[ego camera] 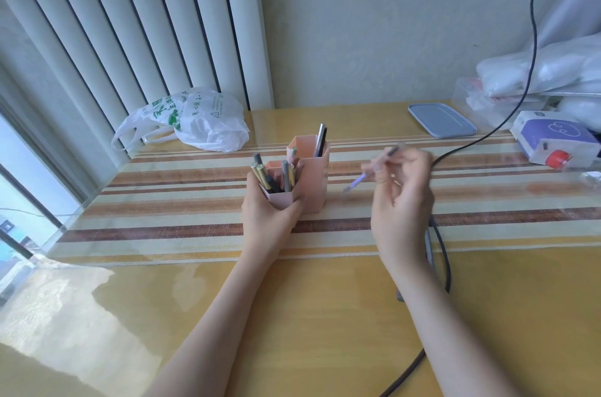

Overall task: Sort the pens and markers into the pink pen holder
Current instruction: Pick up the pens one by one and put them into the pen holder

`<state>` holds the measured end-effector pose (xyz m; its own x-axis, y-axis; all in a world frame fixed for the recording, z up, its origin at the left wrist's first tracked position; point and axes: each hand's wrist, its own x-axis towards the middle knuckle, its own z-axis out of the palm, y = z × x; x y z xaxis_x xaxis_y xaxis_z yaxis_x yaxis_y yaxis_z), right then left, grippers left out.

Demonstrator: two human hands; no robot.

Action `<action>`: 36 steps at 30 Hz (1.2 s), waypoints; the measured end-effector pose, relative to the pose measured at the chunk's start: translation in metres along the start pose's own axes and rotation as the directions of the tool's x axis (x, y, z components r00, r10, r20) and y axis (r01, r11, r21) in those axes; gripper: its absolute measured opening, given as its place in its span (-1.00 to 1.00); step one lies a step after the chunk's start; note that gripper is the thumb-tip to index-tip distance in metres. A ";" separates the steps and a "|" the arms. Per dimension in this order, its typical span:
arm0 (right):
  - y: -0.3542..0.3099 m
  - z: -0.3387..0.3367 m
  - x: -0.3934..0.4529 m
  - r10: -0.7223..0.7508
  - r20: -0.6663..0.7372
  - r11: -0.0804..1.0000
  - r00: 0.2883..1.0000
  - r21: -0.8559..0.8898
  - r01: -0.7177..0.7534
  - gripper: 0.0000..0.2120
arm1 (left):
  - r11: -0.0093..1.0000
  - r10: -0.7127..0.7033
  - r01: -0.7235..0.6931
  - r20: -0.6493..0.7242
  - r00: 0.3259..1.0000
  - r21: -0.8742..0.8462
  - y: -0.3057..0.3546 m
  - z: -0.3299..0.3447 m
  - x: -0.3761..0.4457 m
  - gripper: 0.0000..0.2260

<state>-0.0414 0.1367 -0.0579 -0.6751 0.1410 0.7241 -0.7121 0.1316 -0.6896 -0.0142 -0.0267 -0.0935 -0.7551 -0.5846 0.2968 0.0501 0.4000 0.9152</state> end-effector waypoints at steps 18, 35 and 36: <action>-0.019 -0.001 0.000 0.035 -0.160 0.978 0.987 0.207 -0.001 -0.60 | 0.890 0.415 -0.417 0.048 0.908 0.183 0.012 0.001 -0.010 -0.58; 0.007 -0.013 0.006 0.023 -0.093 0.980 0.995 -0.194 -0.041 -0.66 | 0.935 0.299 -0.303 0.050 0.953 0.185 0.011 0.003 -0.011 -0.50; 0.010 -0.019 0.009 0.102 -0.121 0.967 0.987 -0.219 -0.127 -0.65 | 0.942 0.284 -0.287 0.044 0.958 0.176 0.011 0.002 -0.011 -0.55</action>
<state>-0.0515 0.1580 -0.0584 -0.7159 0.2717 0.6431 -0.5612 0.3241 -0.7616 -0.0066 -0.0140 -0.0873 -0.7375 -0.4153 0.5325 0.1494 0.6687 0.7284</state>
